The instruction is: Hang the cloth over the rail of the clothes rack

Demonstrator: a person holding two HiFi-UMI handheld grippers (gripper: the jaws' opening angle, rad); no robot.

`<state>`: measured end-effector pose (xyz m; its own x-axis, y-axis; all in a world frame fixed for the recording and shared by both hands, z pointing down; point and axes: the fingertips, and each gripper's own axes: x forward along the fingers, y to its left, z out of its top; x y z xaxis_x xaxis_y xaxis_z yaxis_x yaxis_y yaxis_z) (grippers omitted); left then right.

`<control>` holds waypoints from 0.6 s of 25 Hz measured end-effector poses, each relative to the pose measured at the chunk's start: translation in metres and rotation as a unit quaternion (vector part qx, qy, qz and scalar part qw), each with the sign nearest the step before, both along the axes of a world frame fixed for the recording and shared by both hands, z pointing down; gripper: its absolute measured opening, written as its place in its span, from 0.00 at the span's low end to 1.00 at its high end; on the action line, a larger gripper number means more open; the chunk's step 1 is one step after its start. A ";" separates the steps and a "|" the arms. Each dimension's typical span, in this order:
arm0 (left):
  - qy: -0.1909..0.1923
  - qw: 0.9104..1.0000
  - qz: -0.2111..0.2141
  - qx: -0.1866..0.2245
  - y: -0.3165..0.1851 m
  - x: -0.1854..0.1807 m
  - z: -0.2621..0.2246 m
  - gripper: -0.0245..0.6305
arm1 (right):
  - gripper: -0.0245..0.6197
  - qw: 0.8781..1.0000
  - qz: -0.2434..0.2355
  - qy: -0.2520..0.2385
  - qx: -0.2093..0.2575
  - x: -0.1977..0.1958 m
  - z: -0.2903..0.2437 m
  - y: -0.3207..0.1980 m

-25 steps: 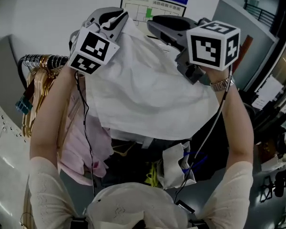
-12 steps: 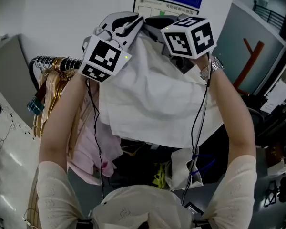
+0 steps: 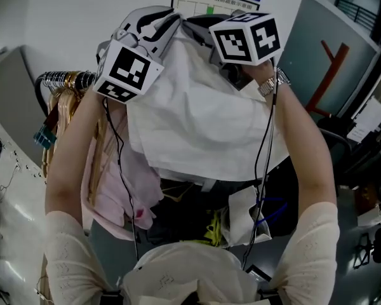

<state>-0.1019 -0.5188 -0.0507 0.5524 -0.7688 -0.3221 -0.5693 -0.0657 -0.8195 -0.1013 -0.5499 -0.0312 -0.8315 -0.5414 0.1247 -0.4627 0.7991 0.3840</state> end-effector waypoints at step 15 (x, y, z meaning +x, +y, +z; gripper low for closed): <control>0.152 0.983 -0.061 0.089 0.088 -0.086 -0.042 0.17 | 0.08 0.999 0.019 -0.039 -0.003 0.010 -0.006 -0.008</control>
<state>-0.1877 -0.4312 -0.0924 0.3175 -0.7395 -0.5935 -0.7836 0.1478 -0.6034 -0.0913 -0.5574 -0.0373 -0.8170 -0.5730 0.0640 -0.5216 0.7818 0.3416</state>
